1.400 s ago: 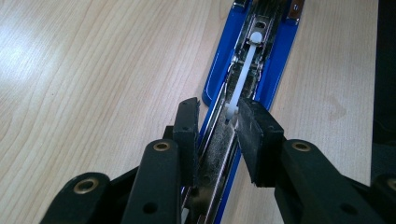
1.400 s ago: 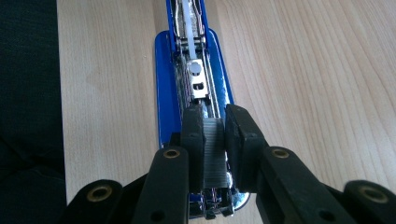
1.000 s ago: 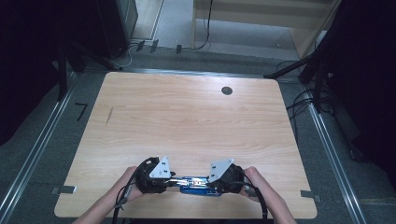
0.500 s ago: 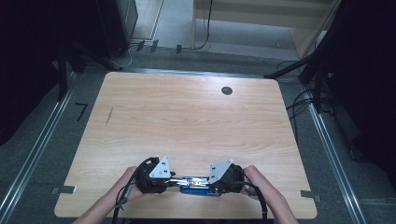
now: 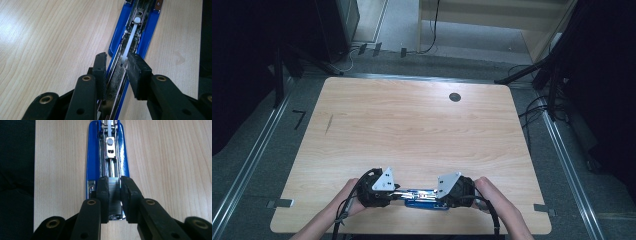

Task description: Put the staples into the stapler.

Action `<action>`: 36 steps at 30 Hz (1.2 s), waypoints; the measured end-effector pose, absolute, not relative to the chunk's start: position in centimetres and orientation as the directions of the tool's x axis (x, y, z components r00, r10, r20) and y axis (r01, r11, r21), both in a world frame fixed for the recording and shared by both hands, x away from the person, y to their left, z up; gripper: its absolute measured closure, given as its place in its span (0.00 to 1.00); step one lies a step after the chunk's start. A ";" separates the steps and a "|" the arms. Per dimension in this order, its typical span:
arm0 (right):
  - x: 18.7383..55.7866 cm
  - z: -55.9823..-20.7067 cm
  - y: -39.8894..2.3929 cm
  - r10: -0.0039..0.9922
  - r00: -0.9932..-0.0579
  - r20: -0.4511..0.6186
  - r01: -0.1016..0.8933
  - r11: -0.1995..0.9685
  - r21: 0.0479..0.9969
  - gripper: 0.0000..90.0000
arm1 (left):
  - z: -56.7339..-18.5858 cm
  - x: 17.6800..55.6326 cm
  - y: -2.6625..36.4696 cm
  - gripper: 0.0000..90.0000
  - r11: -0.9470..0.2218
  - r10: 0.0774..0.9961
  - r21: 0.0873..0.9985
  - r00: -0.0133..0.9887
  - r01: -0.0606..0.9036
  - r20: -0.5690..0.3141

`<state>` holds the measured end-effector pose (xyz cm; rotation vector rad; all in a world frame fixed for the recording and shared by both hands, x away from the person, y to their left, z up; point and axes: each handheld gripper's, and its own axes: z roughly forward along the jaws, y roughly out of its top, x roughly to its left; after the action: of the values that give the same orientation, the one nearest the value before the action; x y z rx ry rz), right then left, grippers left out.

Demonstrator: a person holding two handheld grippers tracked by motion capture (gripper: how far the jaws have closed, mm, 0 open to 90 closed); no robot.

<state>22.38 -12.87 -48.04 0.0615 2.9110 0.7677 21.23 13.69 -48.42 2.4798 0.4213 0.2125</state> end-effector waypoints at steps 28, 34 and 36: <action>23.4 -47.6 -12.8 0.304 -0.951 -0.060 0.224 0.808 0.545 0.64 | -48.4 21.2 13.7 0.77 -0.767 0.343 0.593 0.938 0.244 0.057; 23.4 -48.0 -11.7 0.354 -0.934 -0.056 0.274 0.805 0.525 0.60 | -48.4 21.2 13.7 0.77 -0.768 0.342 0.593 0.938 0.243 0.059; 23.5 -48.0 -11.6 0.377 -0.925 -0.056 0.292 0.796 0.530 0.59 | -48.4 21.2 13.7 0.77 -0.768 0.343 0.592 0.938 0.243 0.059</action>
<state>23.45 -11.60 -48.01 0.5298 2.8250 0.7951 21.23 13.68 -48.39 2.4836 0.4148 0.2180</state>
